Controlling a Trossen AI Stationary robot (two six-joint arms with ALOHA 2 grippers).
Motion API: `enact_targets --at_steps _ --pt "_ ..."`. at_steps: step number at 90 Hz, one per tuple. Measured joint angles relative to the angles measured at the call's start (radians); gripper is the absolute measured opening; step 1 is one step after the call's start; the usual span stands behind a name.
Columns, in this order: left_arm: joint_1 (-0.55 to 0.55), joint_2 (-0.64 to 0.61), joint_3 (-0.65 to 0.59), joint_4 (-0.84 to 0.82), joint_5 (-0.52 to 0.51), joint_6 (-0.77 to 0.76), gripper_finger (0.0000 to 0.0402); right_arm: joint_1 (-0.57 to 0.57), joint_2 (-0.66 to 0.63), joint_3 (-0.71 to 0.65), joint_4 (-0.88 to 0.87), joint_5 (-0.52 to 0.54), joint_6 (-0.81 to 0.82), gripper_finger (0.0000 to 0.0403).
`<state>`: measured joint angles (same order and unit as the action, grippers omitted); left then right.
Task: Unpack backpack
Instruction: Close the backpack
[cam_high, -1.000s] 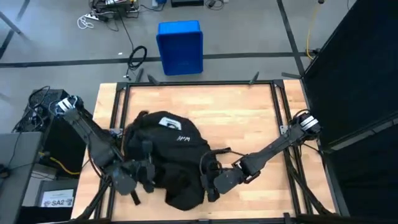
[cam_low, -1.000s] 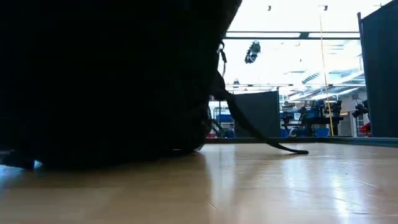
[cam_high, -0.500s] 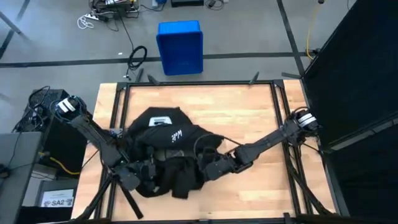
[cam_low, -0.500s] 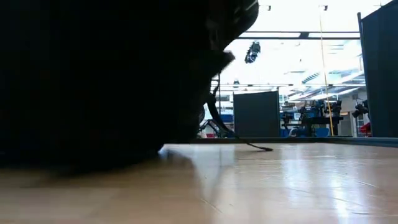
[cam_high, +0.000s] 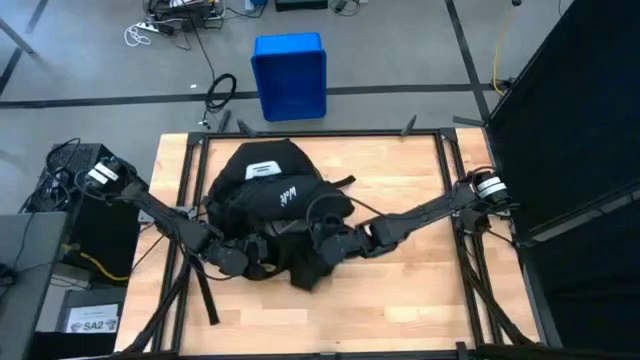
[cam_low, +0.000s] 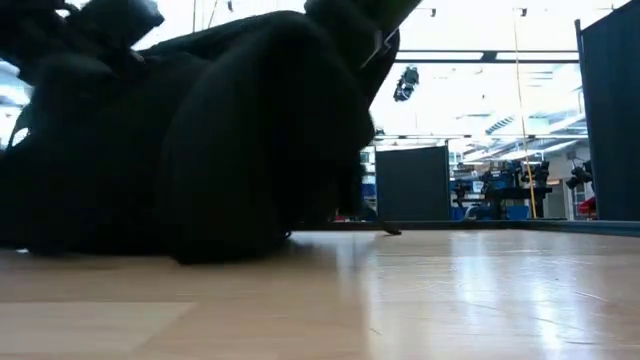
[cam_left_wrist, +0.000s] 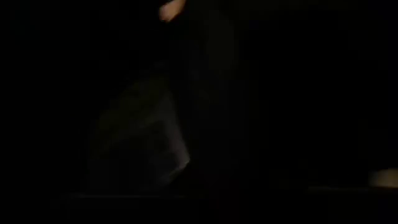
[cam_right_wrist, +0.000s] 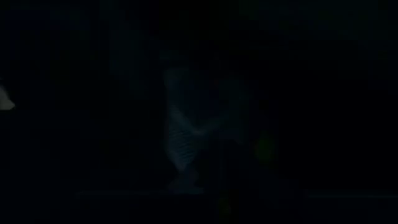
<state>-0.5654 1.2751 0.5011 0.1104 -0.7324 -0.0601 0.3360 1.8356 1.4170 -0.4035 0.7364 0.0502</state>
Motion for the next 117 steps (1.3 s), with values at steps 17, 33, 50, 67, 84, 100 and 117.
enact_targets --at_steps 17,33,50,67,84,100,117 --pt "-0.06 0.0 0.054 0.019 0.126 -0.001 0.0103 0.089 -0.048 0.0 -0.056 -0.025 0.044 0.0006" --pt "-0.138 0.001 0.154 0.017 0.125 0.03 0.0177 0.2 -0.085 0.0 -0.063 -0.081 0.063 0.002" --pt "-0.185 0.001 0.2 0.028 0.091 0.081 0.0212 0.28 -0.074 0.0 -0.069 -0.129 0.135 0.0035" --pt "-0.189 0.004 0.199 0.026 0.081 0.077 0.0213 0.288 -0.055 0.0 -0.125 -0.133 0.198 0.006" --pt "-0.189 0.008 0.199 0.026 0.079 0.076 0.0214 0.305 -0.06 0.0 -0.112 -0.142 0.195 0.0092" --pt "-0.189 0.039 0.199 0.028 0.127 0.02 0.0214 0.297 -0.018 0.001 -0.052 -0.279 0.219 0.0098" --pt "-0.189 0.114 0.198 0.027 0.155 -0.026 0.0214 0.252 0.119 0.001 -0.041 -0.424 0.279 0.0066"
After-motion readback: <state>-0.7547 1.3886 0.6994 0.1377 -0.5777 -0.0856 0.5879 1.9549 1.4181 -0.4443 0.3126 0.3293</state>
